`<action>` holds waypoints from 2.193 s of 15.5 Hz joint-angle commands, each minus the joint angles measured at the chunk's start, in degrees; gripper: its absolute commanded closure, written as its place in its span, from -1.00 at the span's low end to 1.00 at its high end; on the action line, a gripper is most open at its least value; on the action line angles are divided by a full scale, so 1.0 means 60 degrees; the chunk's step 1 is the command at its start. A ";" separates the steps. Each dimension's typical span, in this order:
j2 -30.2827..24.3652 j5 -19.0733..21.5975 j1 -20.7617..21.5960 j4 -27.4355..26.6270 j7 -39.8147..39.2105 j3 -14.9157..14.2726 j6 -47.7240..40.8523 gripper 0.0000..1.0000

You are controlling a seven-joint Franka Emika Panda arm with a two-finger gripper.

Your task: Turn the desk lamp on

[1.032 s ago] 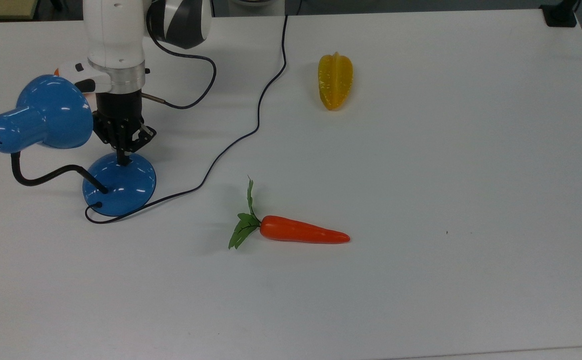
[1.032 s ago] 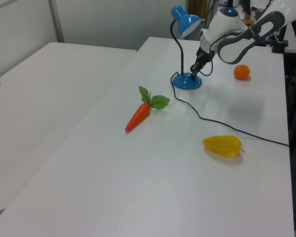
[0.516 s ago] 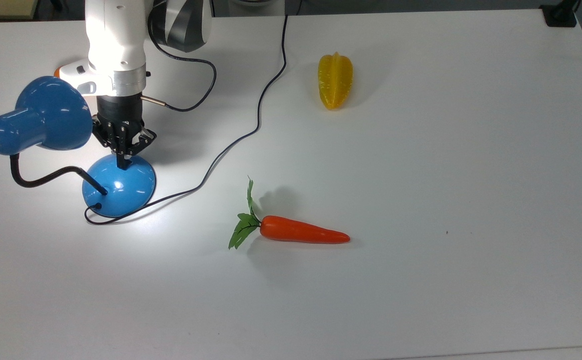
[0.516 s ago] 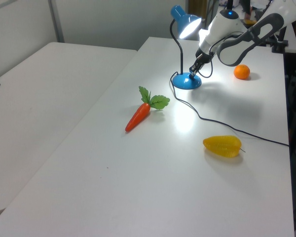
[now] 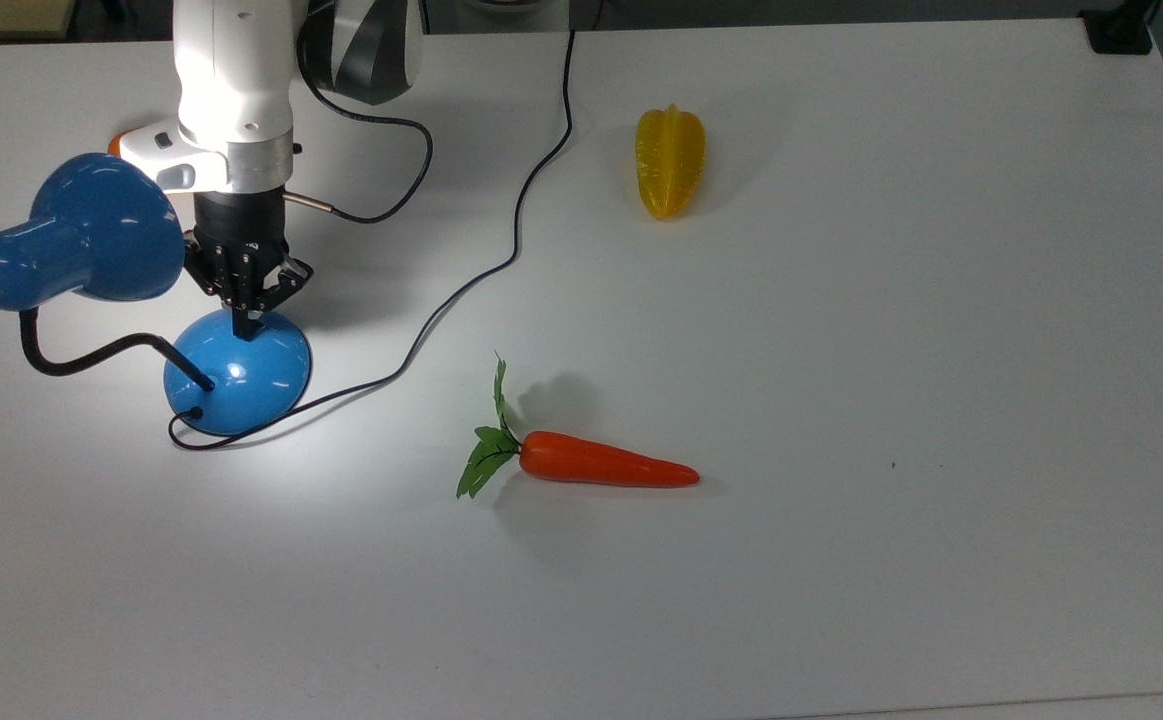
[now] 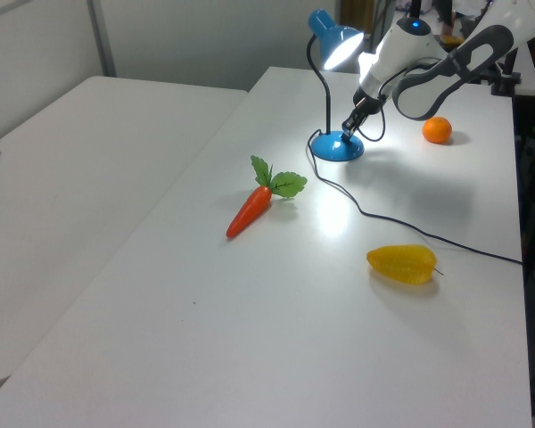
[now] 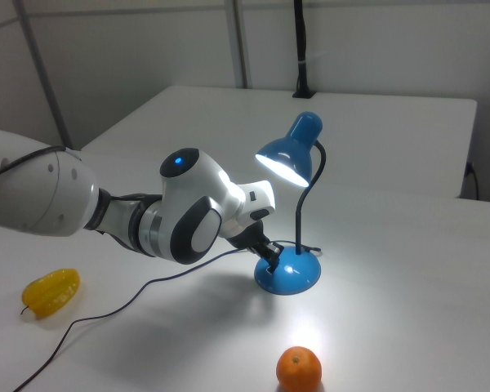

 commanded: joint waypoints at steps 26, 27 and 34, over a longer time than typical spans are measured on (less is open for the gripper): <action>-0.3438 0.1783 0.3028 0.3937 -0.1452 -0.0002 -1.2294 0.04; -0.3453 0.1783 0.3042 0.3983 -0.1481 -0.0061 -1.2442 -0.33; -0.3467 0.1665 0.2984 0.3998 -0.1482 -0.0061 -1.2472 -1.00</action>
